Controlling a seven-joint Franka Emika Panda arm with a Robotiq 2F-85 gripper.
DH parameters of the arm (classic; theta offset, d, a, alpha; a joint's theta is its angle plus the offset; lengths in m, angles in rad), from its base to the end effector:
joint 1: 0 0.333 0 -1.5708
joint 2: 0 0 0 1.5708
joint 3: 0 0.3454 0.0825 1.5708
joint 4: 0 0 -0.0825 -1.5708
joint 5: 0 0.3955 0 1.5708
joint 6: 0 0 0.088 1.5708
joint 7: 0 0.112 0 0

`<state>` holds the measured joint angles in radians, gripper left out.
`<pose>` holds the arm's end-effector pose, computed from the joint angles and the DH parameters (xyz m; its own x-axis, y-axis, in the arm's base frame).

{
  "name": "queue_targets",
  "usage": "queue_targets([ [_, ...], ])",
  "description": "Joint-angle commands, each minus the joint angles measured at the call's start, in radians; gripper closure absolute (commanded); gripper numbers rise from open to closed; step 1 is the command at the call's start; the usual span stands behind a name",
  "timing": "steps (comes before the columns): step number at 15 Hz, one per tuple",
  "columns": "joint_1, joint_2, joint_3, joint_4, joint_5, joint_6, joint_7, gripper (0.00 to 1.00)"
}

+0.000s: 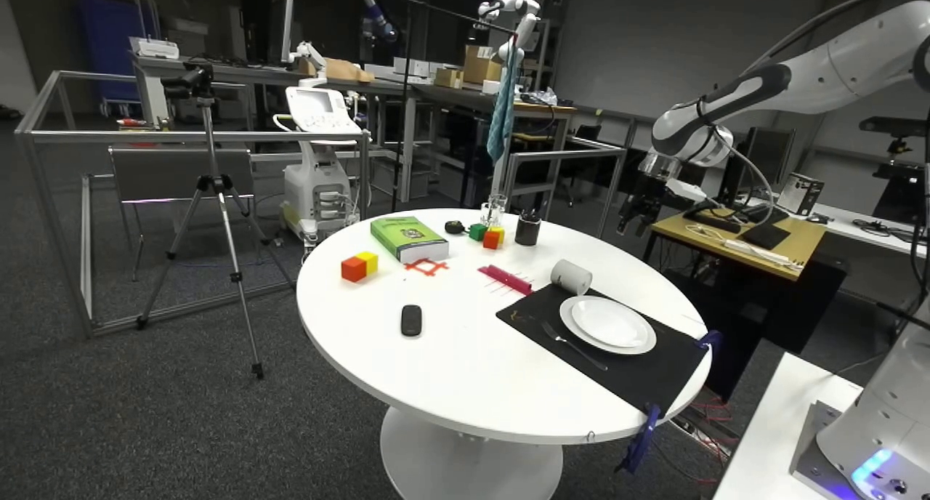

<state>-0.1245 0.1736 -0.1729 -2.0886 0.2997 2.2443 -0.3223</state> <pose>0.5628 -0.1600 0.3591 0.9858 -0.1646 0.0334 -0.1548 -0.9677 -0.1991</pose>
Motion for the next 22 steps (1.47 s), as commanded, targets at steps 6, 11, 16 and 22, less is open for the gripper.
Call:
queue_targets([
  [6,-0.128,0.283,0.079,0.295,0.007,-0.002,-0.18,0.0],
  [11,-0.148,0.335,0.102,0.329,-0.029,0.001,-0.137,0.0],
  [16,-0.152,0.359,0.109,0.341,-0.031,0.0,-0.135,0.0],
  [22,-0.163,0.419,0.131,0.367,-0.016,0.026,-0.153,0.0],
])
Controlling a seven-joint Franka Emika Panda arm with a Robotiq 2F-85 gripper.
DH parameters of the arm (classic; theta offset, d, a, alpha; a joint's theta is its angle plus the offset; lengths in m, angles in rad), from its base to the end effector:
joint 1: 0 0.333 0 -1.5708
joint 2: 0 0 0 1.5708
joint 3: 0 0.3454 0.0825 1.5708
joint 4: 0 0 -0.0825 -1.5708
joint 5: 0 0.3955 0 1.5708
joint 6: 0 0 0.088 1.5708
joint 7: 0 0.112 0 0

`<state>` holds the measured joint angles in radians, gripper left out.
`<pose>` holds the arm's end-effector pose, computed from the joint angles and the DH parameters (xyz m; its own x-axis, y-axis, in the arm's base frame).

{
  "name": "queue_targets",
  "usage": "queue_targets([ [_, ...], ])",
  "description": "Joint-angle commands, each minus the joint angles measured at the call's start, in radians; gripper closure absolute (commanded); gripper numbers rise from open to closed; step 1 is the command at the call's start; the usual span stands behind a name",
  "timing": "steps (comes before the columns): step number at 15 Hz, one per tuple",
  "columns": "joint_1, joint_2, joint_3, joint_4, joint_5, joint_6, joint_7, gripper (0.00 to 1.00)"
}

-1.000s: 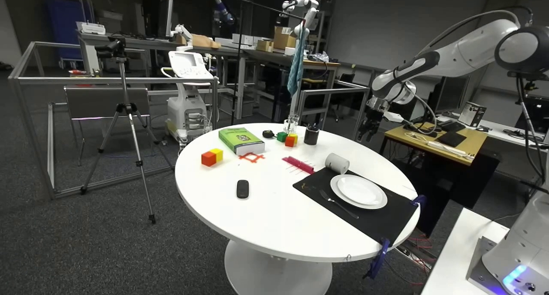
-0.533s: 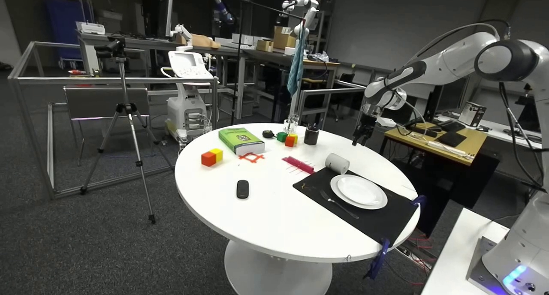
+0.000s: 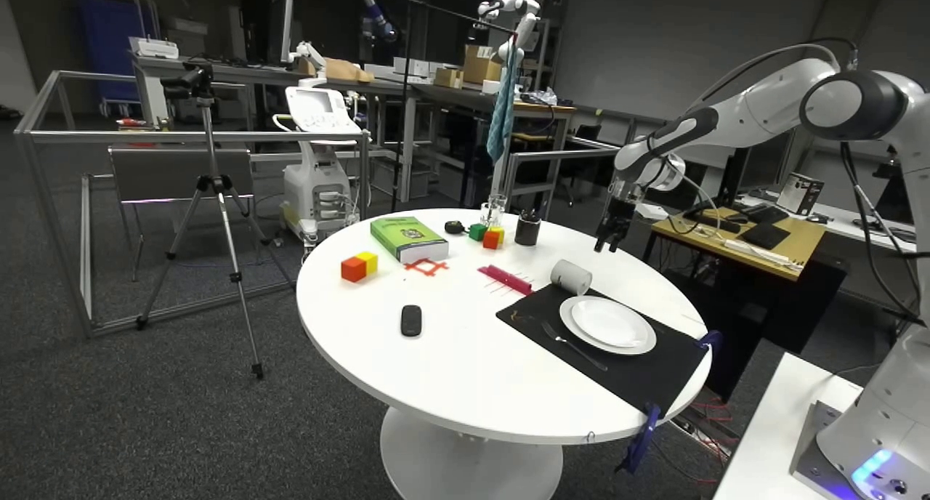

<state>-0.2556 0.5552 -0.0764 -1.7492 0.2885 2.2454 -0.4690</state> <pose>0.6506 -0.2092 0.2641 0.9990 -0.0412 0.0160 -0.0375 -0.9819 -0.1857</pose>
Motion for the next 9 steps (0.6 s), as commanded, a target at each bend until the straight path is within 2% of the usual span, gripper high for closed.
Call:
queue_targets([
  [1,-0.033,0.051,0.038,0.034,-0.006,0.035,-0.006,0.0],
  [9,-0.067,0.134,0.083,0.083,-0.011,0.184,-0.033,0.0],
])
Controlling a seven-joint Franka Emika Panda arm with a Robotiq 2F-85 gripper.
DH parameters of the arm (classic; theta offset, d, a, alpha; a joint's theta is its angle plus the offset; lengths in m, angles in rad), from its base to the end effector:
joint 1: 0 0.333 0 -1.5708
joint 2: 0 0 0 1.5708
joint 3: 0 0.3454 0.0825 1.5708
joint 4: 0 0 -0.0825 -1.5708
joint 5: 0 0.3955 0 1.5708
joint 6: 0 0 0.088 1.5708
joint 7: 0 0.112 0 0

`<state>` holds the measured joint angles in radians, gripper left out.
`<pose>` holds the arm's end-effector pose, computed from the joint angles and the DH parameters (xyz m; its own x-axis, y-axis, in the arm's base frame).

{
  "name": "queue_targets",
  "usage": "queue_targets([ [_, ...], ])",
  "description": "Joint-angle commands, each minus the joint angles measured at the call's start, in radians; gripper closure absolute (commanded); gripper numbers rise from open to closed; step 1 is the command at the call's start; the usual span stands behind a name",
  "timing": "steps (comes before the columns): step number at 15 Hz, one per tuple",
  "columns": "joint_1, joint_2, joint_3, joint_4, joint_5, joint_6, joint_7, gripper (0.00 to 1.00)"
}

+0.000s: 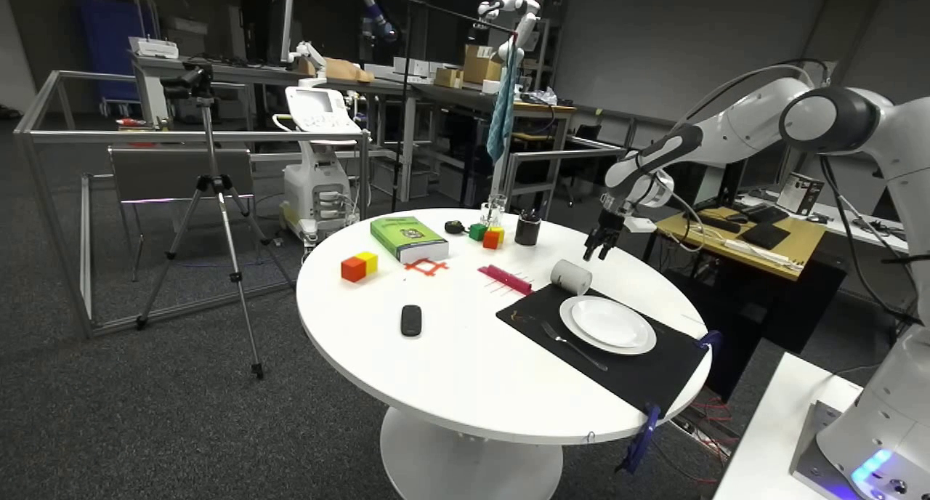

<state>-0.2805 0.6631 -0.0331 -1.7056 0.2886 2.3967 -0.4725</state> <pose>0.6717 -0.2117 0.2199 0.9945 -0.0506 0.0916 -0.0360 -0.9873 -0.1544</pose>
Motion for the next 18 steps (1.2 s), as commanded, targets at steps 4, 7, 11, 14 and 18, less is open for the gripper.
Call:
queue_targets([
  [4,-0.057,0.067,0.052,0.088,-0.024,0.035,-0.026,0.0],
  [7,-0.061,0.092,0.047,0.123,-0.049,0.028,-0.027,0.0],
  [11,-0.07,0.12,0.051,0.156,-0.071,0.022,-0.025,0.0],
  [14,-0.075,0.137,0.056,0.17,-0.076,0.014,-0.027,0.0],
  [18,-0.077,0.154,0.062,0.178,-0.083,0.006,-0.027,0.0],
])
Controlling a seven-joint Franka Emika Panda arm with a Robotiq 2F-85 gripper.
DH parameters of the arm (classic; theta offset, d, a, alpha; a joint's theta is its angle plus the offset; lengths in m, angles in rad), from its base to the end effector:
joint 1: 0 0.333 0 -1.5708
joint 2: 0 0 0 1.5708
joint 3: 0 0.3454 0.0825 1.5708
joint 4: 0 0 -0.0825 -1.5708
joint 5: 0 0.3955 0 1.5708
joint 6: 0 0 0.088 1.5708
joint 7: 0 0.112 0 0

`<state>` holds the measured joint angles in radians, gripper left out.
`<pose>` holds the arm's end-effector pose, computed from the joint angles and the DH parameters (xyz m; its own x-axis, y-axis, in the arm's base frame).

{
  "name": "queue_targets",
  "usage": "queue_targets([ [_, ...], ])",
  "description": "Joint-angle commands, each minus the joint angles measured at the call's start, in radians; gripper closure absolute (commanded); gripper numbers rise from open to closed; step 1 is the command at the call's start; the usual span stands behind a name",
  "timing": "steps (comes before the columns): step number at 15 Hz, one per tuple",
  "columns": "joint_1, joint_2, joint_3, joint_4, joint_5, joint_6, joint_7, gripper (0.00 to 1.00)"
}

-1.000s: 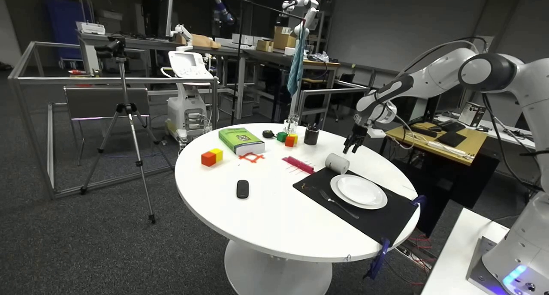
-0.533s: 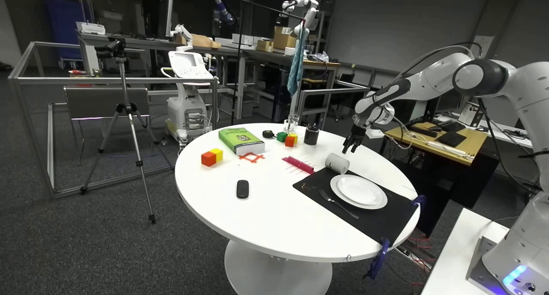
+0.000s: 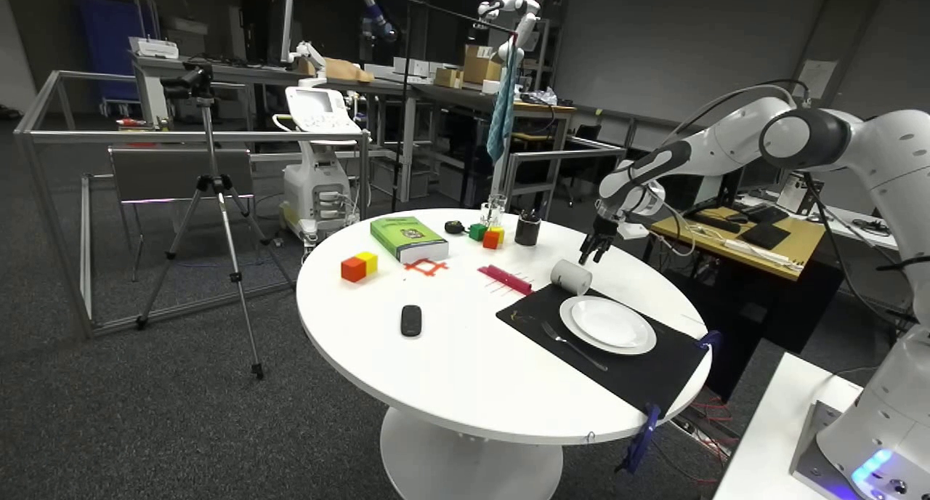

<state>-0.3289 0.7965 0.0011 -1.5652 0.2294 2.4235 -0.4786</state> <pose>0.6976 -0.2356 0.1861 0.9929 -0.0249 0.1164 -0.0108 -0.9926 -0.1206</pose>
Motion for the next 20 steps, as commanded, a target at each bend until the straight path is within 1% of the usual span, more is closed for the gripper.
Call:
queue_targets([
  [1,-0.029,0.025,0.029,0.039,-0.025,-0.024,-0.021,0.0],
  [20,-0.026,0.064,0.031,0.047,-0.056,-0.038,-0.018,0.0],
])
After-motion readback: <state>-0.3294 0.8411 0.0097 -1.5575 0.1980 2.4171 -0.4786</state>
